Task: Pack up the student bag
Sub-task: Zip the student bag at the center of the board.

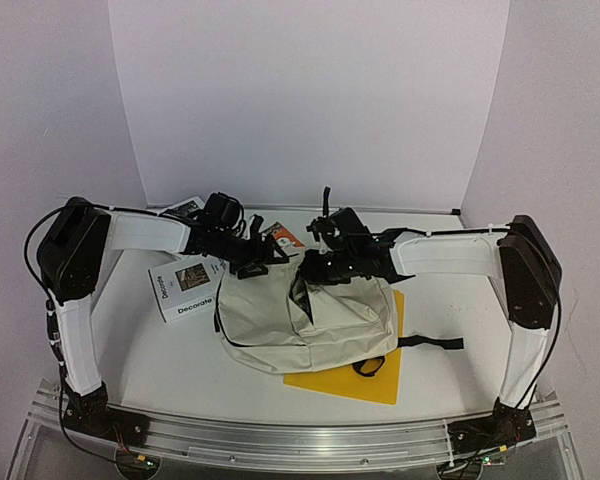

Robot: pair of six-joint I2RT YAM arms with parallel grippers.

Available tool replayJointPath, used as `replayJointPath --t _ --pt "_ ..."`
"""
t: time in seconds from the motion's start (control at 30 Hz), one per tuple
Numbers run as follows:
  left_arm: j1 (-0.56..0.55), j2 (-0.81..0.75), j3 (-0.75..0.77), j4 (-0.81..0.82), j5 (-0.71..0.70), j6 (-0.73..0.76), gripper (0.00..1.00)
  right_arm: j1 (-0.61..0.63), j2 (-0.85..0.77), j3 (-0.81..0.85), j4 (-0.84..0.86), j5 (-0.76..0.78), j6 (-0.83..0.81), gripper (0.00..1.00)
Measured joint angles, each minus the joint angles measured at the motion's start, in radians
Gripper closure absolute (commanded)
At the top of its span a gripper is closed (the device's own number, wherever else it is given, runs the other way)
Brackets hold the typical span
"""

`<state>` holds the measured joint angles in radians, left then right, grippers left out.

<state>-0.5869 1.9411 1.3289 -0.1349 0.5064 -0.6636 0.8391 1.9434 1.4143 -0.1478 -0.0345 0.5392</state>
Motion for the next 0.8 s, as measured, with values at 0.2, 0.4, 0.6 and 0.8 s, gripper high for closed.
replayJointPath --t 0.2,0.4,0.6,0.8 --pt "-0.019 0.082 0.031 0.044 0.070 -0.027 0.21 0.002 0.000 -0.027 0.000 -0.030 0.031 0.67" --pt "-0.043 0.130 0.060 0.076 0.086 -0.040 0.34 -0.043 0.000 0.002 -0.014 -0.030 0.038 0.66" --pt "-0.043 0.166 0.066 0.108 0.098 -0.065 0.58 -0.125 0.035 0.105 -0.027 -0.042 0.034 0.70" --pt "-0.043 0.174 0.065 0.143 0.105 -0.074 0.76 -0.134 0.146 0.207 -0.040 -0.106 0.021 0.72"
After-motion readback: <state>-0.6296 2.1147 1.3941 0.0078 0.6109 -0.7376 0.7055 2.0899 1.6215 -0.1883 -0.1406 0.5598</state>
